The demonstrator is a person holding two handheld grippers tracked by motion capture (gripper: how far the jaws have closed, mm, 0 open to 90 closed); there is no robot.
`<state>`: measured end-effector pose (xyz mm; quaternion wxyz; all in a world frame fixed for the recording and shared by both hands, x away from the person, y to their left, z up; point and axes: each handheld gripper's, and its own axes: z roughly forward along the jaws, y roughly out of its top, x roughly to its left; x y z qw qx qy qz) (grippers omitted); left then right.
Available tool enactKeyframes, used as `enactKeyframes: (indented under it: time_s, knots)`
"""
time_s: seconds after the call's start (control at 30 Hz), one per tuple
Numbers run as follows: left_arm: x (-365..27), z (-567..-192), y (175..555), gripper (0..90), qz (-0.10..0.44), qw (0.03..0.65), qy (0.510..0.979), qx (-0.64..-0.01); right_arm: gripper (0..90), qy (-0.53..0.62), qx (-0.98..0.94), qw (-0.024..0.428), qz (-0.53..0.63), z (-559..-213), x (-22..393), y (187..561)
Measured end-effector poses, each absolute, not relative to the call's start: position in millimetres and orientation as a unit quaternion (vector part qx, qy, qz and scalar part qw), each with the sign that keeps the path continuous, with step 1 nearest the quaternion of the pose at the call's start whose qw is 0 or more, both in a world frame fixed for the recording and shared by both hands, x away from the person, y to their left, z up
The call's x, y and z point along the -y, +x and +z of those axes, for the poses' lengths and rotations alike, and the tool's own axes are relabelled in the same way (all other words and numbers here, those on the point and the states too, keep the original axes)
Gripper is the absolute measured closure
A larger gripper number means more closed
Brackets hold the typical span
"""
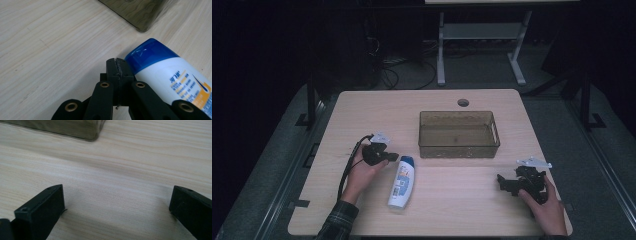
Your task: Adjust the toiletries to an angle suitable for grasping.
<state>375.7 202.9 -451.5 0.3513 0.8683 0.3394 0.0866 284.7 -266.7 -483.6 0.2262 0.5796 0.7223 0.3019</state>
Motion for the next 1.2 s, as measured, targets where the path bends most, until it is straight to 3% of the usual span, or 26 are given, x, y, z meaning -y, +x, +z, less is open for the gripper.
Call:
enactKeyframes:
  time_s: [1.2]
  knots:
    - [-156.5, -449.5, 354.7, 90.0, 0.048, 0.371, 0.887, -0.272, 0.0, 0.58, -0.723, 0.226, 0.301, -483.5, 266.7, 285.0]
